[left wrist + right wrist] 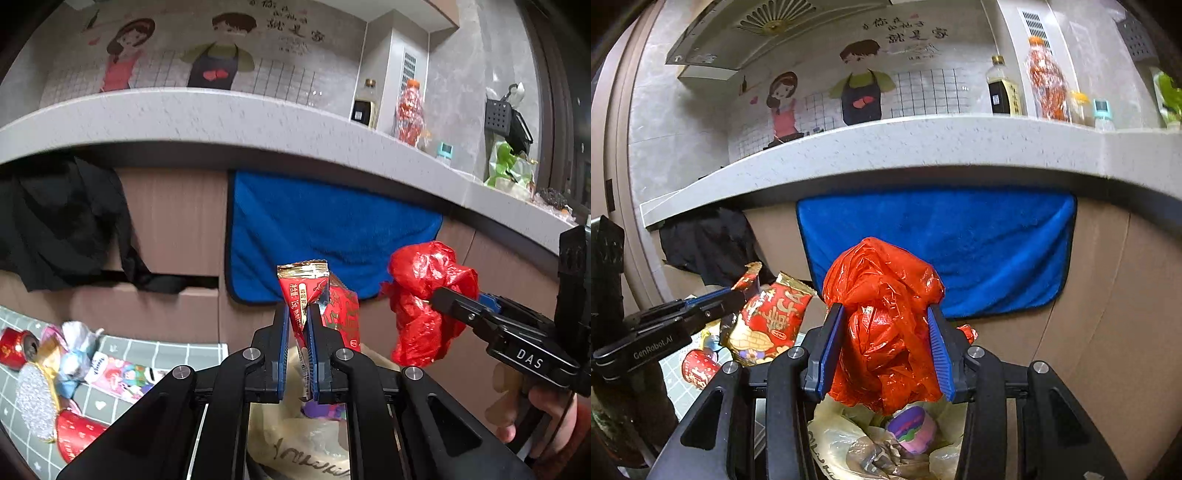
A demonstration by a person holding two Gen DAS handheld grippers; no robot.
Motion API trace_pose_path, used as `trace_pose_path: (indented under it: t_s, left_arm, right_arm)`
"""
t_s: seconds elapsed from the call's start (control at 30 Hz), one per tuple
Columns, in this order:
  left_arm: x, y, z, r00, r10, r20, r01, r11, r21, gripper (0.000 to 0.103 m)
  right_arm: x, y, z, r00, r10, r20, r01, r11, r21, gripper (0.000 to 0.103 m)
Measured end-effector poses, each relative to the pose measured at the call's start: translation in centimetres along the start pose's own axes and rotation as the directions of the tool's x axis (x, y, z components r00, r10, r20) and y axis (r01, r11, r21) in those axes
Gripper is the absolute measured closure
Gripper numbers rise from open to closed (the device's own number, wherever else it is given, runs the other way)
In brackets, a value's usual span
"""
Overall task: Collect trash
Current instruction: 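Open both grippers over the bin to drop wrapper and red bag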
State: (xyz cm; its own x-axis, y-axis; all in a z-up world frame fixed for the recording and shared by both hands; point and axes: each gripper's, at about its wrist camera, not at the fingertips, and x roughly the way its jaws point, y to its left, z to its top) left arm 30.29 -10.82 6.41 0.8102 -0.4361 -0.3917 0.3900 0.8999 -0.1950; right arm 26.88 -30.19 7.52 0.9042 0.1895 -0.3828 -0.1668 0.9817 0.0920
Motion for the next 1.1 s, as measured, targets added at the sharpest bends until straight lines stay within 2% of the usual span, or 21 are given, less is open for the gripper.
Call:
trace_pose_path:
  t_s: [0.33, 0.4, 0.43, 0.47, 0.5, 0.53, 0.6, 0.67, 0.8, 0.93, 1.1]
  left_arm:
    - [3.8, 0.2, -0.9, 0.995, -0.061, -0.084, 0.057, 0.997, -0.052, 0.093]
    - [4.6, 0.6, -1.0, 0.99, -0.113, -0.088, 0.106, 0.991, -0.077, 0.089]
    - [5.4, 1.2, -1.1, 0.982, -0.16, -0.104, 0.15, 0.984, -0.1, 0.075]
    - [6.0, 1.6, -1.2, 0.976, -0.181, -0.122, 0.167, 0.979, -0.12, 0.05]
    - [6.5, 2.2, -1.3, 0.972, -0.187, -0.141, 0.167, 0.975, -0.145, 0.039]
    - [6.7, 2.8, -1.5, 0.974, -0.176, -0.146, 0.153, 0.976, -0.158, 0.036]
    - [6.5, 3.5, -1.6, 0.977, -0.151, -0.148, 0.127, 0.979, -0.157, 0.036]
    - [5.9, 4.2, -1.7, 0.98, -0.128, -0.15, 0.105, 0.983, -0.149, 0.036]
    - [4.0, 4.9, -1.8, 0.99, -0.03, -0.136, 0.018, 0.996, -0.086, 0.036]
    - [1.4, 5.4, -2.1, 0.991, 0.079, -0.104, -0.081, 0.997, -0.011, 0.036]
    - [-1.6, 7.4, -2.4, 0.987, 0.139, -0.083, -0.139, 0.99, 0.004, 0.036]
  right_arm:
    - [2.2, -1.8, -1.2, 0.999, -0.004, -0.042, 0.006, 0.999, 0.05, 0.06]
    - [2.4, -2.4, -1.4, 0.999, 0.001, -0.035, 0.002, 0.997, 0.073, 0.057]
    - [2.6, -2.8, -1.6, 1.0, 0.01, -0.021, -0.009, 0.996, 0.088, 0.052]
    - [2.9, -3.3, -1.9, 1.0, 0.016, -0.018, -0.014, 0.995, 0.103, 0.042]
    - [3.3, -3.7, -2.2, 0.999, 0.012, -0.035, -0.008, 0.992, 0.123, 0.04]
    - [4.0, -4.2, -2.6, 0.998, 0.001, -0.068, 0.009, 0.989, 0.148, 0.04]
    - [4.8, -5.0, -3.7, 0.994, -0.001, -0.112, 0.021, 0.982, 0.185, 0.04]
    - [4.8, -5.2, -4.4, 0.993, 0.005, -0.119, 0.02, 0.979, 0.202, 0.04]
    - [4.3, -4.6, -5.0, 0.993, 0.008, -0.114, 0.017, 0.977, 0.215, 0.04]
    - [4.1, -2.9, -5.2, 0.991, 0.026, -0.133, 0.0, 0.981, 0.195, 0.045]
    - [3.8, 0.8, -5.4, 0.992, 0.041, -0.12, -0.024, 0.99, 0.141, 0.048]
